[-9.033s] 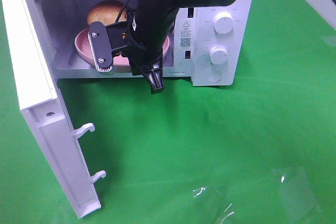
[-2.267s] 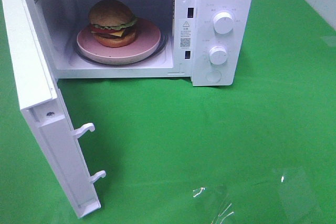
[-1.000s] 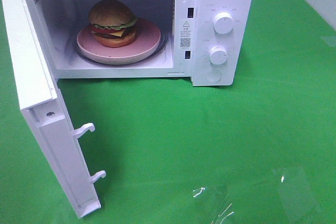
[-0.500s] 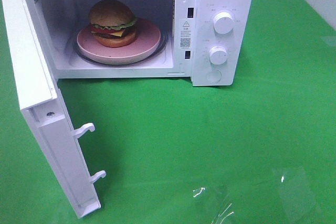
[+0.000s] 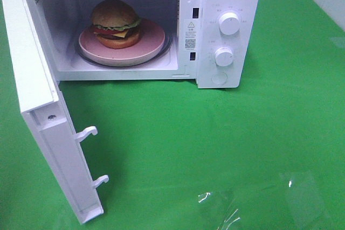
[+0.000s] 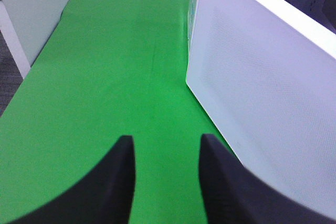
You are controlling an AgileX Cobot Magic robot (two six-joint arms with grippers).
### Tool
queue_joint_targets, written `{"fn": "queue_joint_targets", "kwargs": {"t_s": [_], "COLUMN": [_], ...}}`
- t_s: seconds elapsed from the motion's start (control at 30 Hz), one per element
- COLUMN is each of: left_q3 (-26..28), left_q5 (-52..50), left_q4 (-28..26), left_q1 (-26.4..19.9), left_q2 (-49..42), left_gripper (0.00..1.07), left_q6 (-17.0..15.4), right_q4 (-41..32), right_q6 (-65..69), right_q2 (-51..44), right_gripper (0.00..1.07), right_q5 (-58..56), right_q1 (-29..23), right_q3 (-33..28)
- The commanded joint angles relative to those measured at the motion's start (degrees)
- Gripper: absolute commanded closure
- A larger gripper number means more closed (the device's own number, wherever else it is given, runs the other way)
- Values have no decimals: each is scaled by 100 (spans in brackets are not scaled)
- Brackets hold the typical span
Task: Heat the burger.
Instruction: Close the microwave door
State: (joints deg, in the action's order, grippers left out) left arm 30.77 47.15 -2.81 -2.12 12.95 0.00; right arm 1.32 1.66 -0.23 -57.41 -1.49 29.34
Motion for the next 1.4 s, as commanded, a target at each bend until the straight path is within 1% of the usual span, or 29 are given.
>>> {"fn": "queue_joint_targets", "kwargs": {"t_s": [0.03, 0.07, 0.2, 0.23, 0.27, 0.3, 0.37, 0.4, 0.43, 0.47, 0.5, 0.53, 0.6, 0.63, 0.8, 0.9, 0.93, 1.0, 1.03, 1.07, 1.1, 1.13, 1.17, 1.2, 1.23, 1.27, 1.3, 1.33, 1.4], "left_q3": [40, -11, -178, -361, -361, -567, -653, -877, -877, -1071, -1071, -1261, -1346, -1495, -1736, -1782, -1793, -1811, -1828, -1828, -1828, -1828, -1828, -1828, -1828, -1828, -1828, -1828, -1828], "left_q5": [-481, -802, -1421, -1816, -1816, -2309, -2532, -3111, -3111, -3724, -3724, -4246, -4498, -4910, -5896, -6222, -6486, -6652, -6950, -6950, -7225, -7225, -7597, -7597, -8136, -8434, -8434, -8864, -9087], "left_q4": [11, 11, 0, 0, 0, 0, 0, 0, 0, -6, -6, -6, -6, -6, 23, 63, 149, 246, 670, 670, 1261, 1261, 2023, 2023, 2693, 2911, 2911, 3186, 3191], "left_q1": [17, 17, 17, 17, 17, 17, 17, 17, 17, 17, 17, 17, 17, 17, 17, 17, 17, 17, 17, 17, 17, 17, 17, 17, 17, 17, 17, 17, 17], "left_q2": [264, 458, 625, 693, 693, 768, 819, 940, 940, 1094, 1094, 1272, 1387, 1633, 2286, 2555, 2882, 3042, 3329, 3329, 3604, 3604, 3913, 3913, 4200, 4314, 4314, 4578, 4841], "left_gripper": [91, 107, 107, 107, 107, 107, 107, 107, 107, 107, 107, 107, 107, 107, 107, 107, 107, 107, 107, 107, 107, 107, 107, 107, 107, 107, 107, 107, 107], "left_q6": [-69, -69, -52, -46, -46, -46, -46, -46, -46, -46, -46, -46, -46, -46, -52, -74, -120, -212, -527, -527, -997, -997, -1507, -1507, -1908, -2045, -2045, -2086, -2086], "right_q4": [-17, -17, -17, -17, -17, -17, -17, -17, -17, -17, -17, -17, -17, -17, -17, -17, -17, -17, -17, -17, -17, -17, -17, -17, -17, -17, -17, -17, -17], "right_q6": [-40, -40, -40, -40, -40, -40, -40, -40, -40, -40, -40, -40, -40, -40, -40, -40, -40, -40, -40, -40, -40, -40, -40, -40, -40, -40, -40, -40, -40], "right_q2": [-143, -143, -143, -143, -143, -143, -143, -143, -143, -143, -143, -143, -143, -143, -143, -143, -143, -143, -143, -143, -143, -143, -143, -143, -143, -143, -143, -143, -143], "right_gripper": [31, 31, 31, 31, 31, 31, 31, 31, 31, 31, 31, 31, 31, 31, 31, 31, 31, 31, 31, 31, 31, 31, 31, 31, 31, 31, 31, 31, 31], "right_q5": [-6, -6, -6, -6, -6, -6, -6, -6, -6, -6, -6, -6, -6, -6, -6, -6, -6, -6, -6, -6, -6, -6, -6, -6, -6, -6, -6, -6, -6], "right_q1": [29, 29, 29, 29, 29, 29, 29, 29, 29, 29, 29, 29, 29, 29, 29, 29, 29, 29, 29, 29, 29, 29, 29, 29, 29, 29, 29, 29, 29], "right_q3": [-23, -23, -23, -23, -23, -23, -23, -23, -23, -23, -23, -23, -23, -23, -23, -23, -23, -23, -23, -23, -23, -23, -23, -23, -23, -23, -23, -23, -23]}}
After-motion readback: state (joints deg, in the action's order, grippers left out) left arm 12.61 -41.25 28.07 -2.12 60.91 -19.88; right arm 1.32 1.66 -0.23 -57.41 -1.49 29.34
